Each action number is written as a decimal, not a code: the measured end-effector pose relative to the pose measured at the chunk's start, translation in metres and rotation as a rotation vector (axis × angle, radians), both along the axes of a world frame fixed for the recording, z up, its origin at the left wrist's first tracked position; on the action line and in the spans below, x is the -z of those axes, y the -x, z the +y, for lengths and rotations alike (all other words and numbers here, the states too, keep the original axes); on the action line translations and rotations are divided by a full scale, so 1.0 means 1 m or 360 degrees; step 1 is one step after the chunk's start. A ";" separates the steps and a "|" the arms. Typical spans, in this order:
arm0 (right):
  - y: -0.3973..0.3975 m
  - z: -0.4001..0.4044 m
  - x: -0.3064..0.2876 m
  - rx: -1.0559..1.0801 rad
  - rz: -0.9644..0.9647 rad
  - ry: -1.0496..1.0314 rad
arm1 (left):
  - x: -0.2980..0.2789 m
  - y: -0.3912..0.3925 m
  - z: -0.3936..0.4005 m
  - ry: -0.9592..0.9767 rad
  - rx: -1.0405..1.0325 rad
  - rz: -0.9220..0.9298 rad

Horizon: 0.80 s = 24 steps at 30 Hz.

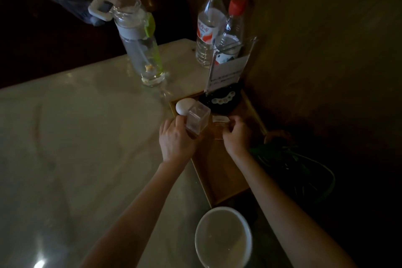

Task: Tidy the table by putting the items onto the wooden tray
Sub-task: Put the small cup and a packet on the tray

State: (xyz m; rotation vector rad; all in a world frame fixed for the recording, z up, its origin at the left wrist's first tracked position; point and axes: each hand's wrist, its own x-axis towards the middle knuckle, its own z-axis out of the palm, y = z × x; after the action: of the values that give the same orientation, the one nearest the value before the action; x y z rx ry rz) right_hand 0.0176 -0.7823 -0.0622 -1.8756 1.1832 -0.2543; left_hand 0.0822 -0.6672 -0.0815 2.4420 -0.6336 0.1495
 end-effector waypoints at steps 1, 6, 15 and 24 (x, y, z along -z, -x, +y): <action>0.000 0.000 0.002 0.0001 0.0026 0.0028 | 0.001 0.000 -0.001 -0.0011 0.0000 -0.0008; 0.000 -0.001 0.007 -0.0045 0.0082 0.0160 | 0.007 0.001 -0.002 -0.0040 -0.0002 0.0057; 0.003 0.001 0.014 -0.0042 -0.0023 0.0268 | 0.016 0.001 0.000 -0.0120 0.0030 0.0081; 0.025 0.031 0.004 -0.0238 -0.0241 0.0514 | 0.015 0.015 0.030 -0.0093 0.0047 0.0121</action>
State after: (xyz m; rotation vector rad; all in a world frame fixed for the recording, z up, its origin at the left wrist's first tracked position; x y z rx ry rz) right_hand -0.0074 -0.7514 -0.0667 -2.1695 0.9360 -0.5195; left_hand 0.0671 -0.6372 -0.0962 2.4801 -0.6484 0.0260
